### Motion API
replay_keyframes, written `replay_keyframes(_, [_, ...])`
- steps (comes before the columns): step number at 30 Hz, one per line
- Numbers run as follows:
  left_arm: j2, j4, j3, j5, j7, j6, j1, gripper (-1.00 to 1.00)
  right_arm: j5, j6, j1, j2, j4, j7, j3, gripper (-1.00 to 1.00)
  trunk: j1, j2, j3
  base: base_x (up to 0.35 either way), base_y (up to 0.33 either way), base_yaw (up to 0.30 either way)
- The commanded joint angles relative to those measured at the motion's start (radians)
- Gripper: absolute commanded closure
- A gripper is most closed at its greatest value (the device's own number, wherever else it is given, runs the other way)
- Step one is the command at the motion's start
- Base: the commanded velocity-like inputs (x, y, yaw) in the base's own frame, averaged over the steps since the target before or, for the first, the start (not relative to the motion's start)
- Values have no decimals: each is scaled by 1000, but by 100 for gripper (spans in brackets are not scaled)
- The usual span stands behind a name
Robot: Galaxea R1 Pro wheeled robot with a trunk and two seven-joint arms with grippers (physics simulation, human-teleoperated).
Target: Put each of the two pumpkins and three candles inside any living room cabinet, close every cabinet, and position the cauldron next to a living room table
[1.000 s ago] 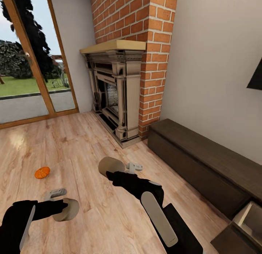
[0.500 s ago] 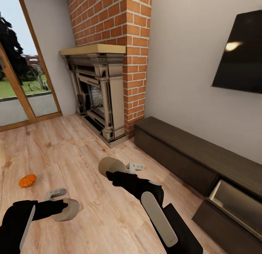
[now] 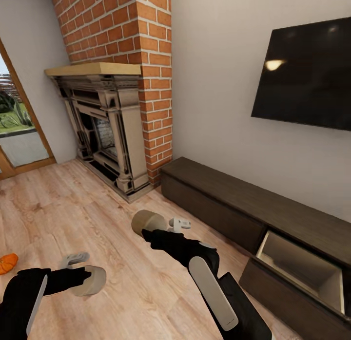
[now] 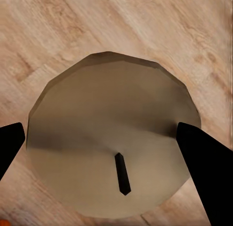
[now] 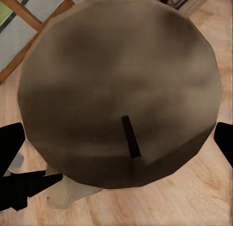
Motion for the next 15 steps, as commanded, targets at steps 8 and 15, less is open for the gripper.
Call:
replay_keyframes(8, [1, -1, 1, -8, -11, 5, 0, 100, -12, -1, -1, 0, -1, -9, 4, 100, -31, 56, 32, 0, 0, -263])
replay_keyframes(15, [1, -1, 1, -8, -11, 11, 0, 100, -12, -1, -1, 0, -1, -9, 5, 100, -42, 77, 49, 0, 0, -236])
